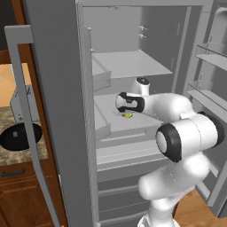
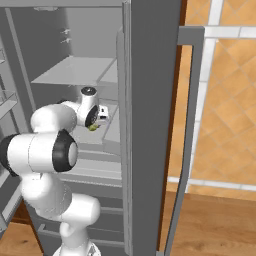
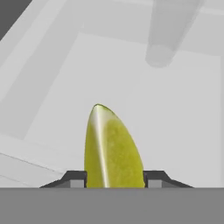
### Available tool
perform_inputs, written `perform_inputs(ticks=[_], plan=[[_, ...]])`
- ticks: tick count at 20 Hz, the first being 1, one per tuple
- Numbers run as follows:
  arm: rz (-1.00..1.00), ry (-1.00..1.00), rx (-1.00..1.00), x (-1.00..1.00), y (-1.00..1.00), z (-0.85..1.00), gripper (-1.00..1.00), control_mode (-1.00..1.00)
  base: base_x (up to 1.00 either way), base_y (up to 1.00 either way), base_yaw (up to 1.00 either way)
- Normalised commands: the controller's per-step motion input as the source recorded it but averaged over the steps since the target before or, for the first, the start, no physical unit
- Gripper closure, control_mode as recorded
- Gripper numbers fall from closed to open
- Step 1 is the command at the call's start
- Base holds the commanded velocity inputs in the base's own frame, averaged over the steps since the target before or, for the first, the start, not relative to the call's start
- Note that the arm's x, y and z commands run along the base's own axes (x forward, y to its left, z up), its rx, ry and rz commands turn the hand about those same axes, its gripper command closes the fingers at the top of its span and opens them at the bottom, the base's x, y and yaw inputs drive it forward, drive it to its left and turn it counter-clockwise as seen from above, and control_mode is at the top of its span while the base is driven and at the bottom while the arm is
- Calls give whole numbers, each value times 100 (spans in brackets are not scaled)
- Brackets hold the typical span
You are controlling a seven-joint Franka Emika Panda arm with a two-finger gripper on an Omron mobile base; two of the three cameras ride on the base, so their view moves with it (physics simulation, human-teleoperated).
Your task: Grab a lemon wedge from the fridge and one ice cube from the ice bowl, and put them in the glass of lemonade.
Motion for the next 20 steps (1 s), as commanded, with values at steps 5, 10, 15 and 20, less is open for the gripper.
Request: perform_inputs(ticks=[5,10,15,20], plan=[[0,0,0,-88,0,75,100,-100,0,0,0],[0,0,0,-99,0,100,100,-100,0,0,0],[0,0,0,-100,0,95,100,-100,0,0,0],[0,0,0,-99,0,79,100,-100,0,0,0]])
